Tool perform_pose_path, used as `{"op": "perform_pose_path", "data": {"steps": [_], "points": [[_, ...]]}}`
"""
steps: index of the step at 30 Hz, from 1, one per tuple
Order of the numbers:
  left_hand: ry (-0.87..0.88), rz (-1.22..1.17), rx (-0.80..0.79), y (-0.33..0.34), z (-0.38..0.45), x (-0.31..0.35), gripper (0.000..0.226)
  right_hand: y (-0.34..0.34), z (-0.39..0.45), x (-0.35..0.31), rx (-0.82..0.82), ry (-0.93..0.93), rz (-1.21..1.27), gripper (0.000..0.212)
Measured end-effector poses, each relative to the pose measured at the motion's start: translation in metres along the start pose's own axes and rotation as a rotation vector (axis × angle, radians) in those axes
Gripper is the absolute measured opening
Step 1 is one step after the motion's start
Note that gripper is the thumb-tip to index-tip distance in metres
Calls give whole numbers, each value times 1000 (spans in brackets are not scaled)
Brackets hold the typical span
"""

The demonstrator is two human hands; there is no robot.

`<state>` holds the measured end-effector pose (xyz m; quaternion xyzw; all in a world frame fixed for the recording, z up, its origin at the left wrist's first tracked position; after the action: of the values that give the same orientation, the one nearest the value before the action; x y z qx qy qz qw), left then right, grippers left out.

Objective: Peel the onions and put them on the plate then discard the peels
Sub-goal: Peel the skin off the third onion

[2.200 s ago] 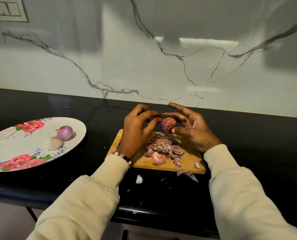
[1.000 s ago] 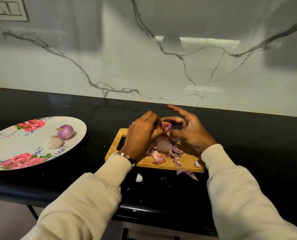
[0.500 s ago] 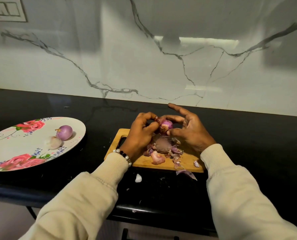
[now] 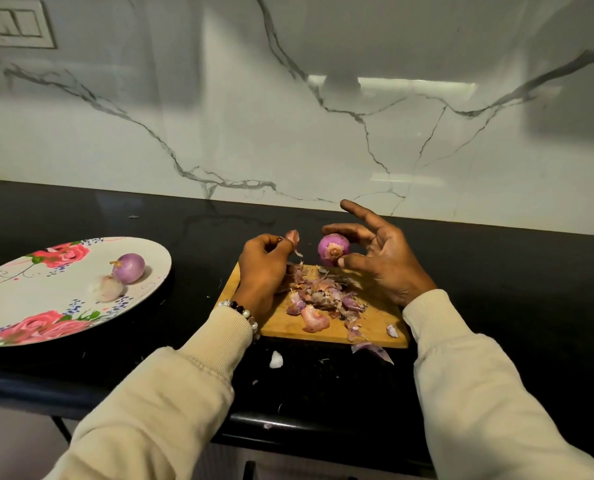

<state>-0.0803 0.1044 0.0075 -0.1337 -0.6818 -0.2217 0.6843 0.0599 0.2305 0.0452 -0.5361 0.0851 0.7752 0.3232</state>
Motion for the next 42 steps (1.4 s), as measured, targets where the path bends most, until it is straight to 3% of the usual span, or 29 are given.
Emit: {"op": "perform_pose_path", "data": {"steps": [2,5,7,10,15,19,25,32,42], "points": [[167,162,22,-1,4,4,6,0,0,0,-3,2,-2,84],[399,338,7,3,-2,13,10,1,1,0,-7,1,-13,87],[469,331,14,4,-9,20,10,2,1,1,-20,8,-14,88],[429,151,-102,7,-19,26,9,3,1,1,-41,22,6,89],[384,113,-254,14,-26,23,24,5,0,1,-67,25,11,89],[347,97,-284,15,-26,22,19,2,1,1,-27,21,30,86],[270,76,-298,16,-23,19,15,2,1,3,-38,42,63,64],[279,105,-351,20,-23,14,15,0,3,5,-33,68,66,60],[317,111,-253,16,-21,16,17,9,4,9,-95,74,276,48]]}}
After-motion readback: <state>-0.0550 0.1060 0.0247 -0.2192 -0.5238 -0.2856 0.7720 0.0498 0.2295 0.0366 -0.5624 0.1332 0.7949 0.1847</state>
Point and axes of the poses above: each hand's wrist, its own z-axis towards the middle knuckle, its own y-axis out of the palm, x = y × z, the point moved 5 cm from there along z, towards the middle knuckle, and after that the axes turned 2 degrees about x, right-handed, at the moved point
